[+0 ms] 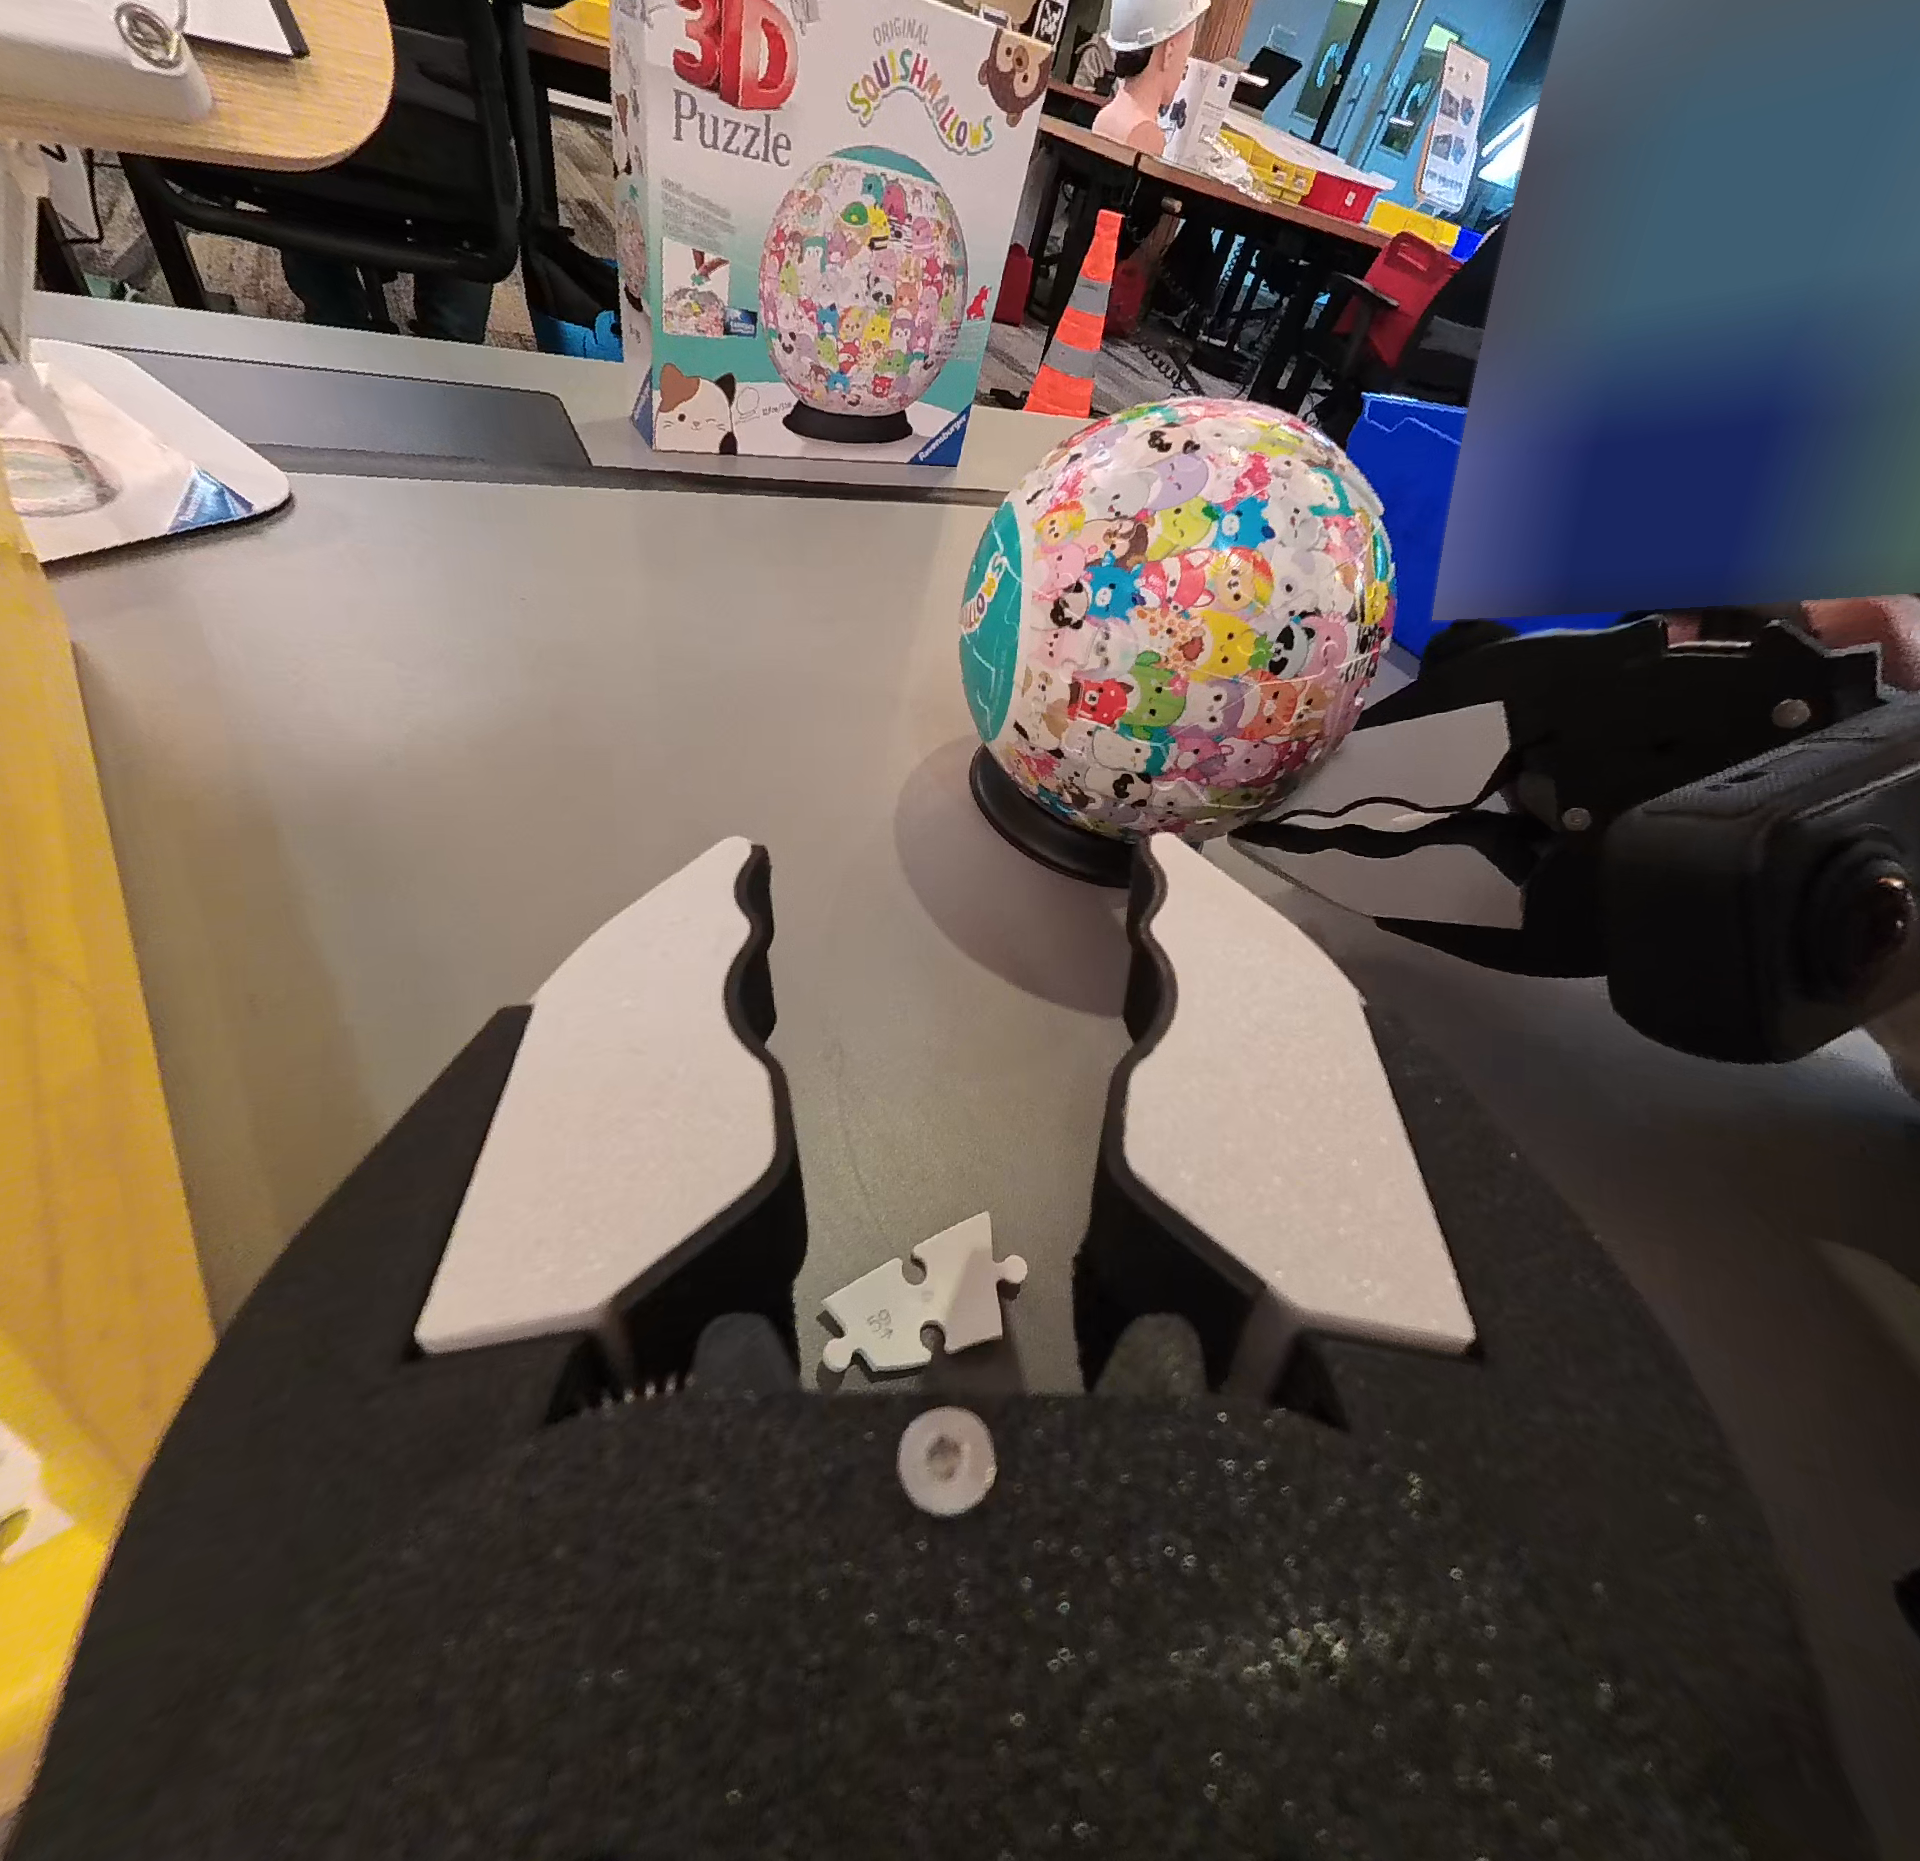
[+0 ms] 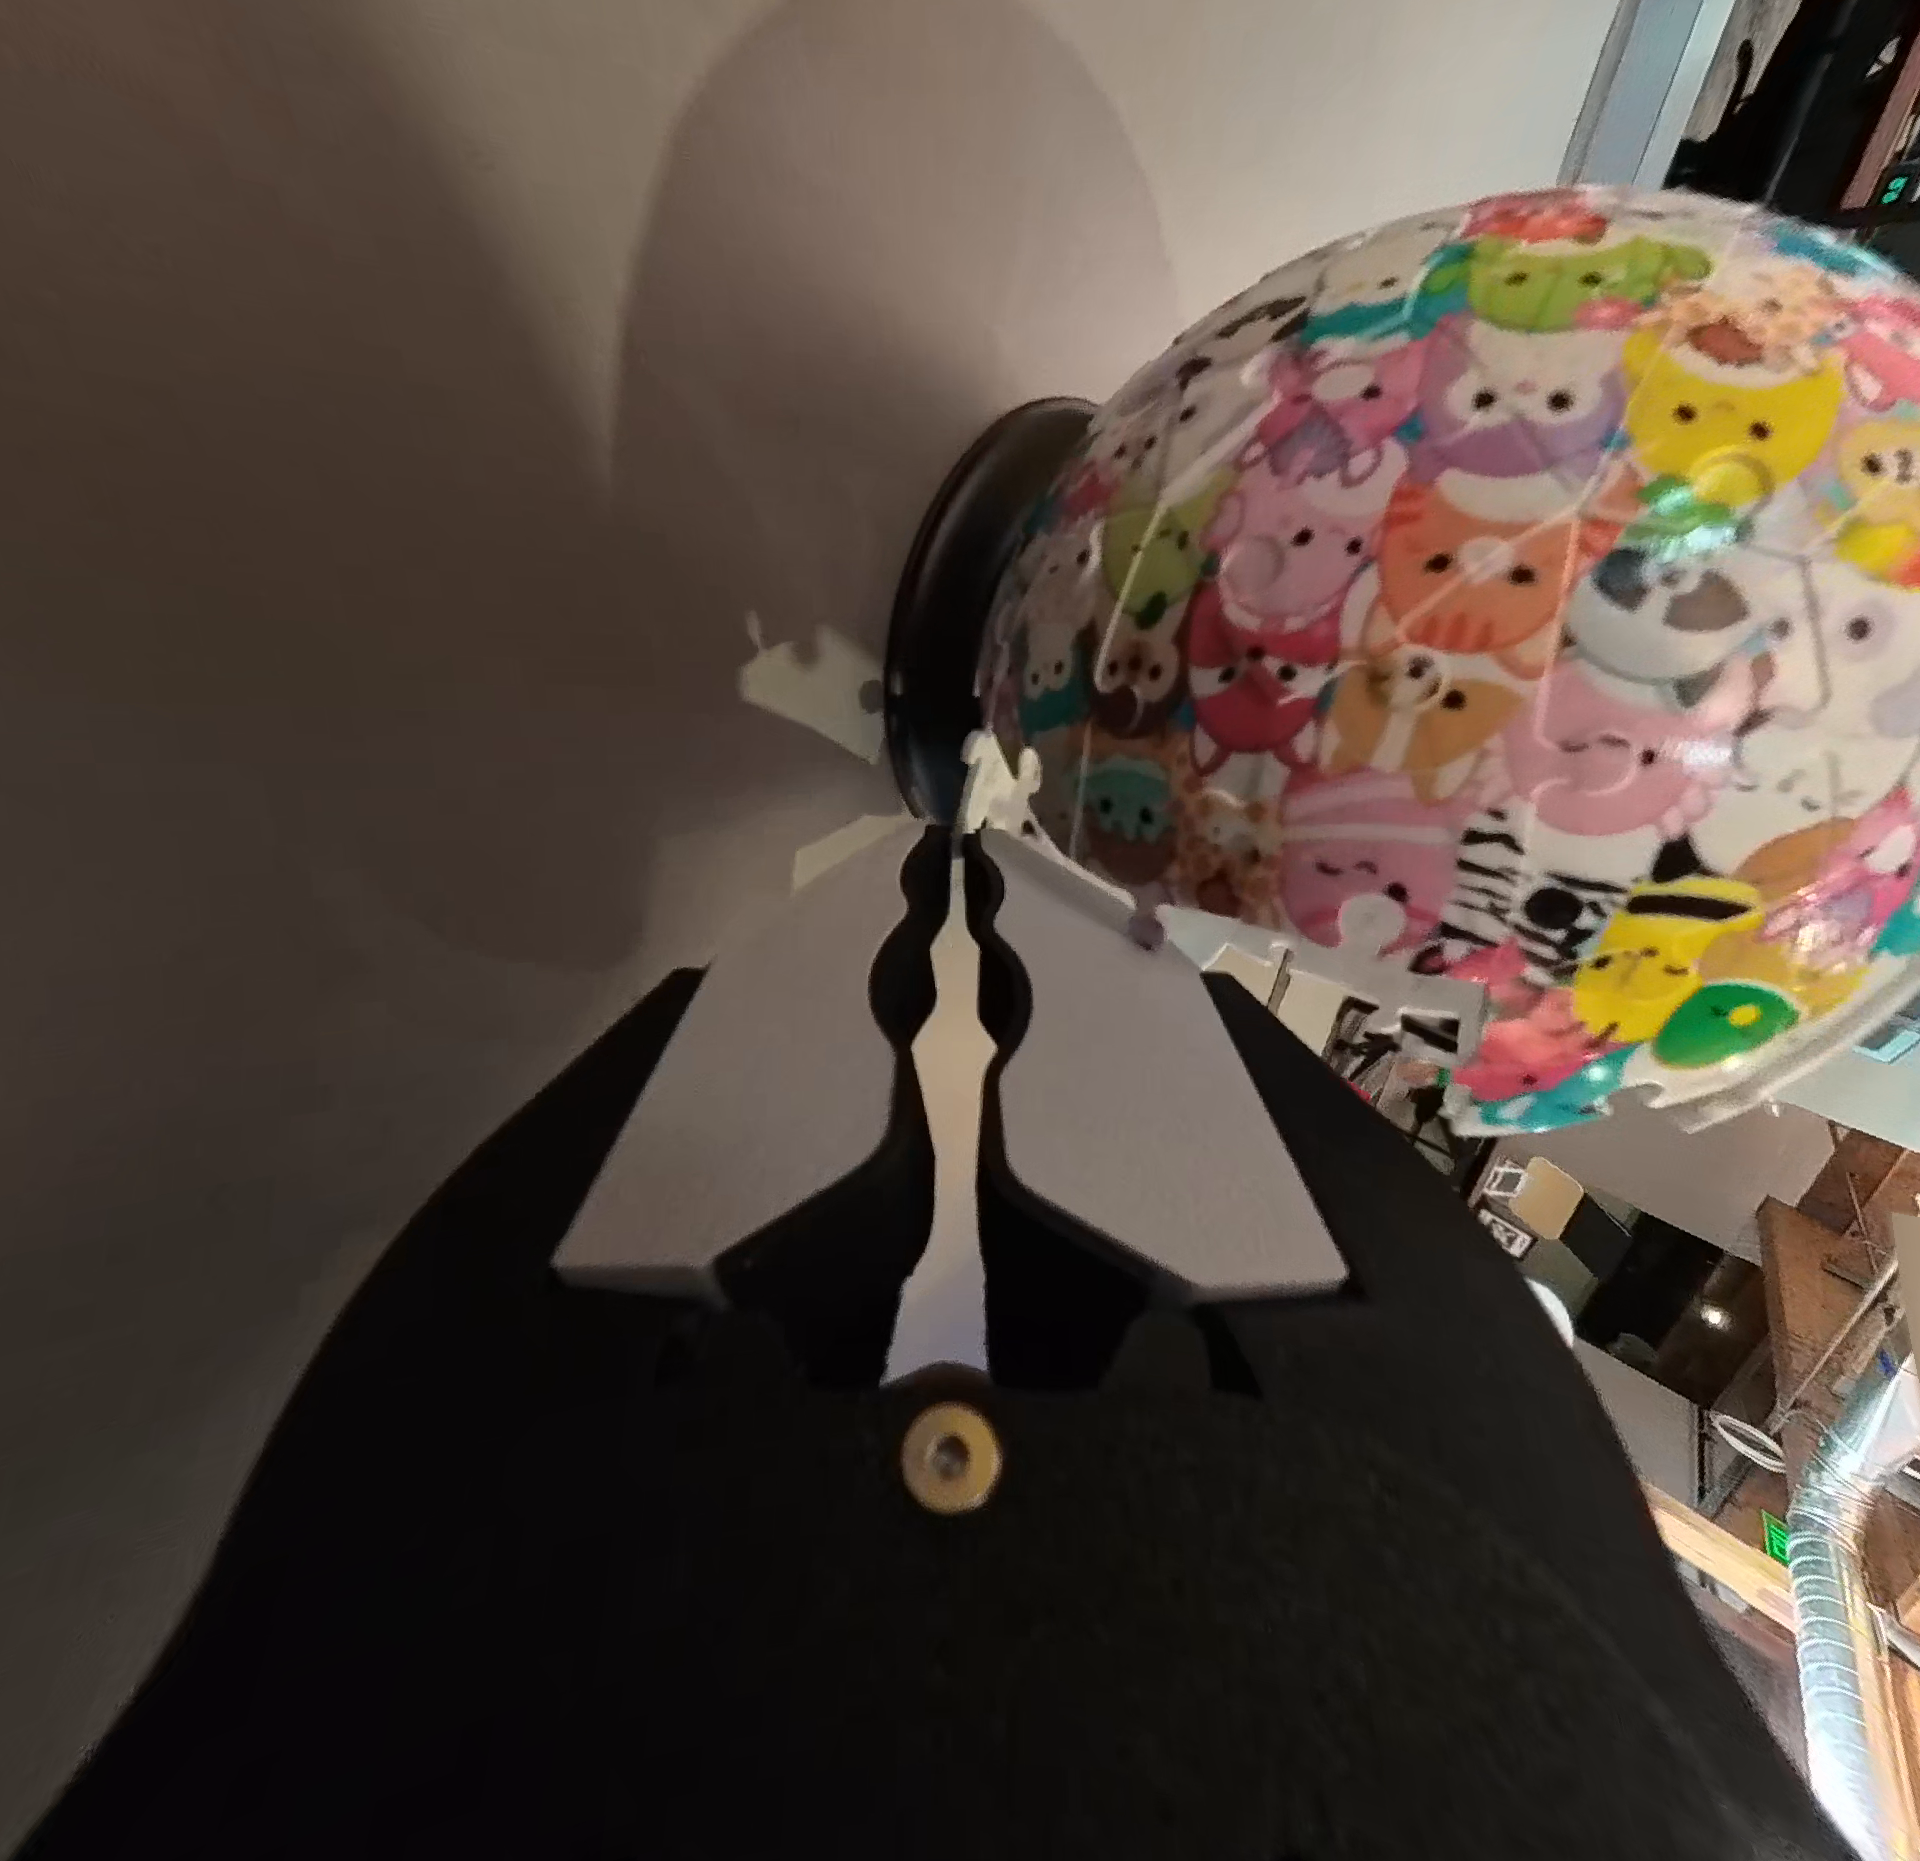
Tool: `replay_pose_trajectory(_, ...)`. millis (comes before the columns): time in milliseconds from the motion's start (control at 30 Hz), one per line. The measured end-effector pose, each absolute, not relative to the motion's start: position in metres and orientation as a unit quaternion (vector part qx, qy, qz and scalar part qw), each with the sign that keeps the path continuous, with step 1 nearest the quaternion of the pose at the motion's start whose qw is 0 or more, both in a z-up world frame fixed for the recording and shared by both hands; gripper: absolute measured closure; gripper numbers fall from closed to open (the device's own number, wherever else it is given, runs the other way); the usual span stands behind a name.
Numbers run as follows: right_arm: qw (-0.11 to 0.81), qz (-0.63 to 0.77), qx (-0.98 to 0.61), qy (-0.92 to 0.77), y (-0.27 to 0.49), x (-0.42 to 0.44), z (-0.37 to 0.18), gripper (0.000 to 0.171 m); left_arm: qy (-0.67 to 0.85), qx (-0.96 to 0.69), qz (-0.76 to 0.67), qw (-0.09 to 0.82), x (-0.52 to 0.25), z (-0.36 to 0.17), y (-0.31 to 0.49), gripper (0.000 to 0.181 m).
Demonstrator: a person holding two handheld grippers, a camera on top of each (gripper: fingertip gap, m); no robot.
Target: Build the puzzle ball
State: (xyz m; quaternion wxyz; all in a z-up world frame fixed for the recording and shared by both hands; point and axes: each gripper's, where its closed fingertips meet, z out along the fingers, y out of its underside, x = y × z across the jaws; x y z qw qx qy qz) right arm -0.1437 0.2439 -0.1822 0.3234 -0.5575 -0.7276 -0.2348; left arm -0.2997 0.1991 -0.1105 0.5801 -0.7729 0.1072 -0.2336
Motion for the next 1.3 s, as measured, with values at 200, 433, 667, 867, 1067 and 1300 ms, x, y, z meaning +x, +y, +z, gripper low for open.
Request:
replay_pose_trajectory(200, 0.374, -0.210, -0.523, -0.736, 0.242, -0.146, -0.179, 0.160, 0.108, -0.775, -0.233, 0.578, -0.299, -0.111, 0.200, 0.116)
replay_pose_trajectory(433, 0.497, -0.135, -0.434, -0.740, 0.237, -0.127, -0.160, 0.160, 0.108, -0.775, -0.228, 0.580, -0.299, -0.111, 0.200, 0.116)
replay_pose_trajectory(667, 0.378, 0.187, -0.761, -0.494, 0.226, -0.108, -0.164, 0.130, 0.103, -0.772, -0.221, 0.587, -0.302, -0.110, 0.200, 0.116)
replay_pose_trajectory(867, 0.364, 0.150, -0.841, -0.371, 0.211, -0.122, -0.174, 0.134, 0.098, -0.765, -0.236, 0.591, -0.302, -0.107, 0.199, 0.117)
replay_pose_trajectory(1067, 0.359, 0.065, -0.853, -0.372, 0.213, -0.130, -0.190, 0.136, 0.086, -0.757, -0.254, 0.596, -0.306, -0.103, 0.198, 0.117)
replay_pose_trajectory(1300, 0.362, 0.061, -0.862, -0.349, 0.222, -0.116, -0.189, 0.140, 0.091, -0.758, -0.249, 0.597, -0.304, -0.104, 0.198, 0.117)
